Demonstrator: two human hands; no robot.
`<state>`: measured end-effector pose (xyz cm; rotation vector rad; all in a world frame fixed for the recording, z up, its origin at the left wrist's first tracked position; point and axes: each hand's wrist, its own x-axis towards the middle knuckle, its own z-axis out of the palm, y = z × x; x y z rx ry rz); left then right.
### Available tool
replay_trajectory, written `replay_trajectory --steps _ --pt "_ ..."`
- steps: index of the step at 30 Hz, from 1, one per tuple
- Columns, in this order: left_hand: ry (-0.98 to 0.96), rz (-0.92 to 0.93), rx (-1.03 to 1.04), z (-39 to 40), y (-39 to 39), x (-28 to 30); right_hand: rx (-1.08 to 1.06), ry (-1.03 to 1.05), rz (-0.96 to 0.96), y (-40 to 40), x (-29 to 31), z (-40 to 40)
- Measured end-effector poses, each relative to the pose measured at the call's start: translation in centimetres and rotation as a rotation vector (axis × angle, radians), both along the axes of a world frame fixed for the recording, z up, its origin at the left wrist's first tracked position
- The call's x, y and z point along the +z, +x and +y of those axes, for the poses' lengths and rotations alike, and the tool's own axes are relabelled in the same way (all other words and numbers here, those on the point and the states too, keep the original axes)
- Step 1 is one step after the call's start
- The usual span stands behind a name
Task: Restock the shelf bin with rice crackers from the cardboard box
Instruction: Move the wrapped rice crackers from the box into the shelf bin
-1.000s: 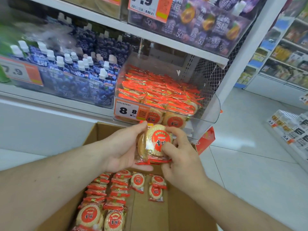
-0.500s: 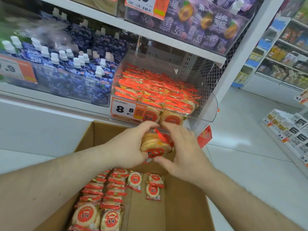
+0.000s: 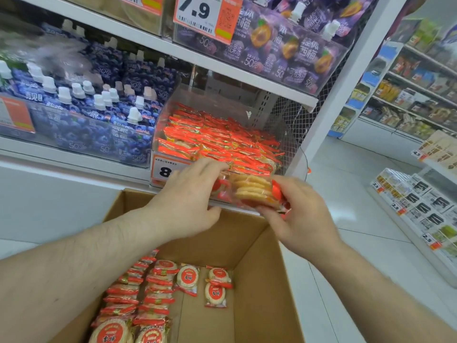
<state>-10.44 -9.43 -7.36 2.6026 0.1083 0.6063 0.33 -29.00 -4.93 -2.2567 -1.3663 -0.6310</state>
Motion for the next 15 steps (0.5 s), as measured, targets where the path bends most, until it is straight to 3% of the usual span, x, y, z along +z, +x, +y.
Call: replay_trajectory --steps 5,9,15 --pt "0.254 0.194 0.093 0.3 1.7 -0.5 -0.277 -0.136 -0.196 4.2 5.5 0.2" --pt "0.319 0.295 0.101 0.2 2.1 -1.3 -0.456 -0.438 -0.346 7.2 8.4 2.6" --pt "0.329 0.267 0.113 0.5 2.2 -1.8 -0.509 -0.789 -0.265 8.5 9.0 7.4"
